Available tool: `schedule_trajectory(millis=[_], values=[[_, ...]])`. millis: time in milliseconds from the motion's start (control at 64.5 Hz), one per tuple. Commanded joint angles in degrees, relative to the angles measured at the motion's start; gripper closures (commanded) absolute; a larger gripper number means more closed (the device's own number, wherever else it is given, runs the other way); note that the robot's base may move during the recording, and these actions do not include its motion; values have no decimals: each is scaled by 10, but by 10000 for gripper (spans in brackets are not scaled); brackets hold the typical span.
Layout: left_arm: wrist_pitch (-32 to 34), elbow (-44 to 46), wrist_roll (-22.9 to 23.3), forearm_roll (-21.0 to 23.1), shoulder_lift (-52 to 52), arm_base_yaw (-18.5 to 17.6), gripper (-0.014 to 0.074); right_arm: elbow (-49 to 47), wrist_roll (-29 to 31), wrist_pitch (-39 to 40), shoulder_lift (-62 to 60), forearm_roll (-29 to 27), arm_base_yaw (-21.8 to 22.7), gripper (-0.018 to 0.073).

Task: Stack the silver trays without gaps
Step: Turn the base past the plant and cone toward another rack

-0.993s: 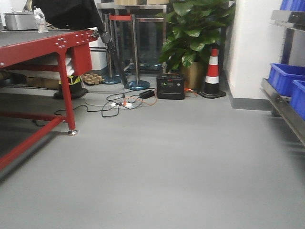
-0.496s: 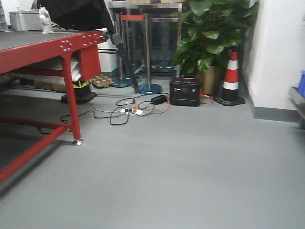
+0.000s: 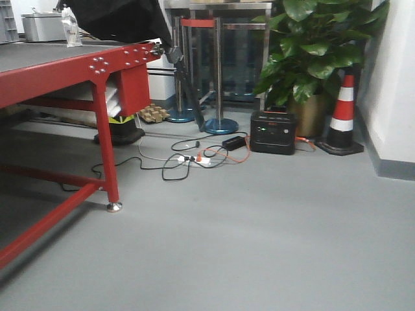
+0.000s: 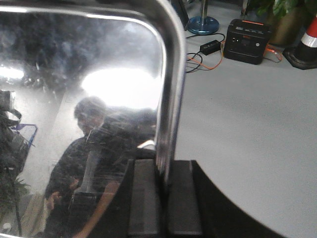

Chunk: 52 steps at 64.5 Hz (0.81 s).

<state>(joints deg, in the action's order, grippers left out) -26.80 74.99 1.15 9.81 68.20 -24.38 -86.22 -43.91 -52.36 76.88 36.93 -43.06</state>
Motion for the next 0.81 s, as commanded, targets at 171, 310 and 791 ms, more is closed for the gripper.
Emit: schedule_trajectory(millis=[171,310,791], values=[[26,9,0,51,-5,-16,615,-4,14,83,5,-21,-10,638],[26,9,0,51,-5,-16,615,-4,14,83,5,-21,-10,638],[26,9,0,49,-5,-16,615,-4,14,86,5,-21,-10,638]])
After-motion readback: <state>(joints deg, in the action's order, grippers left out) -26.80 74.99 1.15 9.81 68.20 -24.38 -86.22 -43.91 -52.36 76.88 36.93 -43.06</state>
